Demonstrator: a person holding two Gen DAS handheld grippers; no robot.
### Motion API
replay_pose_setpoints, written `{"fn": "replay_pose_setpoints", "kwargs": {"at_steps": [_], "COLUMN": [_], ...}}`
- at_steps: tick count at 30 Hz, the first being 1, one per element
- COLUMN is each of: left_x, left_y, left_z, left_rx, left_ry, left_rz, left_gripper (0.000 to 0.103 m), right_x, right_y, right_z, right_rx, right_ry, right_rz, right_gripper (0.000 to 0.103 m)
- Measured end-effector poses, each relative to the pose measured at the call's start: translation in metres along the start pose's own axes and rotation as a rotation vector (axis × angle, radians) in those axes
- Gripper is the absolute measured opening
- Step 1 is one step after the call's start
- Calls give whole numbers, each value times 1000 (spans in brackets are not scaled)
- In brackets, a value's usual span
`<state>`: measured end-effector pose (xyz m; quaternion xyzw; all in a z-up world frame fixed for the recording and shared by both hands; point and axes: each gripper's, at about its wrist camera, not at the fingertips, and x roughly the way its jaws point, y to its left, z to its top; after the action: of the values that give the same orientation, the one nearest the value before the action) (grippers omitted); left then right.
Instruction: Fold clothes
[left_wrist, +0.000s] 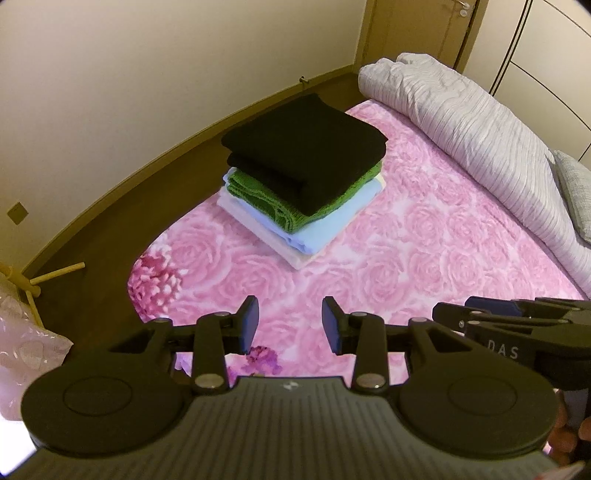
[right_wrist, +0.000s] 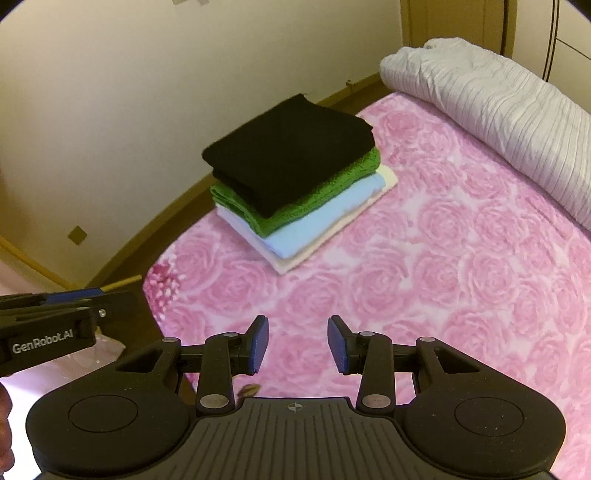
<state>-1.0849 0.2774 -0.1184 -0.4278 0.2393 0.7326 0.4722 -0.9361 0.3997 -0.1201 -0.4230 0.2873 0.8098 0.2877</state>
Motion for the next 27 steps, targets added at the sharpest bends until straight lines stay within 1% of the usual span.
{"fn": "replay_pose_setpoints", "kwargs": {"at_steps": [7, 13, 19, 23, 27], "left_x": [20, 30, 38, 47, 58], "left_y": [-7, -10, -15, -17, -18], "left_z": [10, 20, 25, 30, 36], "left_rx": [4, 14, 34, 38, 32], "left_ry": [17, -31, -62, -43, -18], "left_rz": [7, 57, 63, 49, 60], "left_gripper": [33, 33, 33, 33, 33], "right_x": [18, 33, 43, 51, 59], "right_y": [-11, -15, -20, -23, -26], "right_z": [13, 27, 41, 48, 53], "right_rx": [-1, -12, -16, -18, -15], "right_ry": [41, 54, 61, 72, 85], "right_rz": [-16, -10, -1, 4, 11], "right_gripper": [39, 39, 39, 40, 40]}}
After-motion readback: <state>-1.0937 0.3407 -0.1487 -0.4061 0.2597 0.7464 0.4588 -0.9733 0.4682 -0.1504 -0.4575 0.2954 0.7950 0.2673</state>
